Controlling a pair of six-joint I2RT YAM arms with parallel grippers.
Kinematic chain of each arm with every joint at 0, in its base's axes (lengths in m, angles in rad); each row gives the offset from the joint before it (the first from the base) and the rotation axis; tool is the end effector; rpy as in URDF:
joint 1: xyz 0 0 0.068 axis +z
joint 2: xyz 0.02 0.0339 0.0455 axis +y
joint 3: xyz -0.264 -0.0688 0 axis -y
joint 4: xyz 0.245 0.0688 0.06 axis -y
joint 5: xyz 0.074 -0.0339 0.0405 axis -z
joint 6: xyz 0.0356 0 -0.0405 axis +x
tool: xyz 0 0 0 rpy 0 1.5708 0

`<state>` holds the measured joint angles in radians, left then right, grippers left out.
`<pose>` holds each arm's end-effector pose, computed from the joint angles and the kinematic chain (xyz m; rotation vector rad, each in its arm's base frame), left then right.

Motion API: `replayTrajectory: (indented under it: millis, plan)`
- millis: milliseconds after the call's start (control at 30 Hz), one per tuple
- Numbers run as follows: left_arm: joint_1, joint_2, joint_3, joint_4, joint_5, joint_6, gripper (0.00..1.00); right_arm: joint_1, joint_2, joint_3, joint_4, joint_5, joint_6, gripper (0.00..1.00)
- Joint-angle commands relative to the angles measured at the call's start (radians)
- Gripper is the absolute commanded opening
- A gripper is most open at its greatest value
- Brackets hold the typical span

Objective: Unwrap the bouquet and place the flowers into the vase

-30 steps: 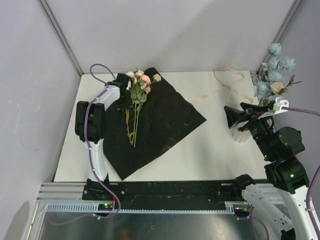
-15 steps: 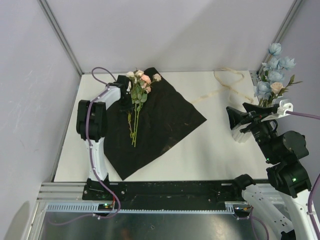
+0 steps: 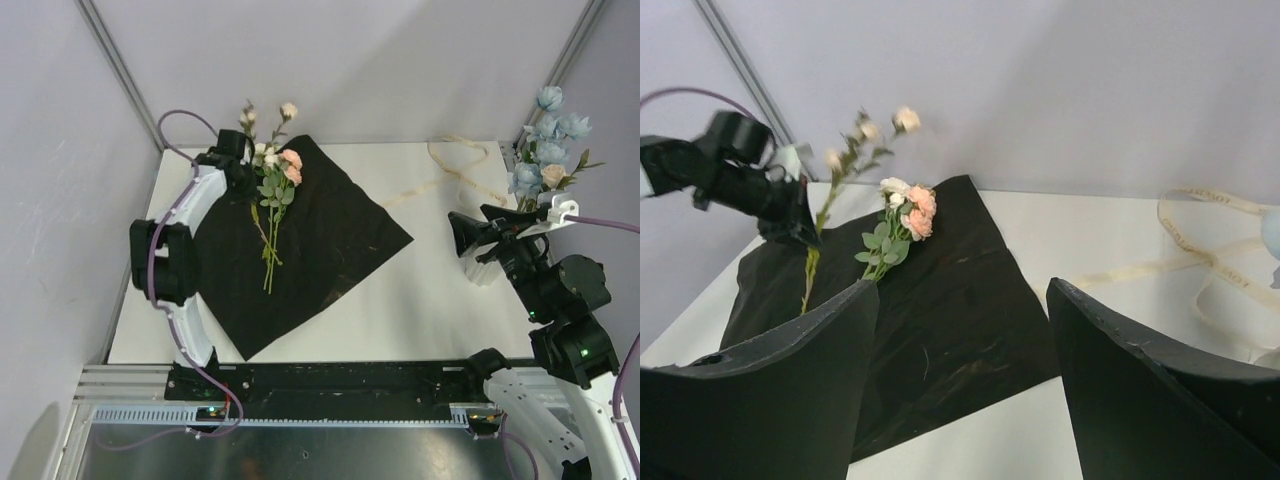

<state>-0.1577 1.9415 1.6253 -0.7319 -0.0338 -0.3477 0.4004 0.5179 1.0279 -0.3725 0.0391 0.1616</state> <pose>0.4168 -0.0651 0.2455 -0.2607 2.6112 -0.1325 0.0776 0.0313 0.4312 -0.1401 1.4409 0.4335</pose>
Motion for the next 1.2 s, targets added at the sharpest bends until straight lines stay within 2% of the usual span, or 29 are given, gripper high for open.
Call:
replayTrajectory:
  millis: [0, 367, 600, 700, 867, 1033, 1167]
  plan:
    - [-0.012, -0.163, -0.009, 0.004, -0.026, 0.012, 0.0, 0.008, 0.033, 0.0, 0.019, -0.025, 0.037, 0.74]
    - [-0.099, -0.459, -0.147, 0.006, 0.014, 0.083, 0.0, 0.086, 0.131, -0.016, 0.081, -0.16, 0.152, 0.73]
    - [-0.198, -0.622, -0.245, 0.009, 0.234, 0.159, 0.0, 0.231, 0.273, -0.058, 0.274, -0.19, 0.255, 0.72]
    - [-0.24, -0.682, -0.301, 0.014, 0.309, 0.172, 0.0, 0.318, 0.336, -0.101, 0.441, -0.17, 0.292, 0.72]
    - [-0.283, -0.791, -0.414, 0.078, 0.382, 0.179, 0.0, 0.433, 0.461, -0.113, 0.606, -0.091, 0.299, 0.76]
    - [-0.291, -0.857, -0.492, 0.146, 0.446, 0.162, 0.0, 0.47, 0.557, -0.13, 0.713, 0.023, 0.347, 0.79]
    - [-0.297, -0.876, -0.497, 0.155, 0.502, 0.161, 0.0, 0.472, 0.622, -0.143, 0.81, 0.021, 0.385, 0.79]
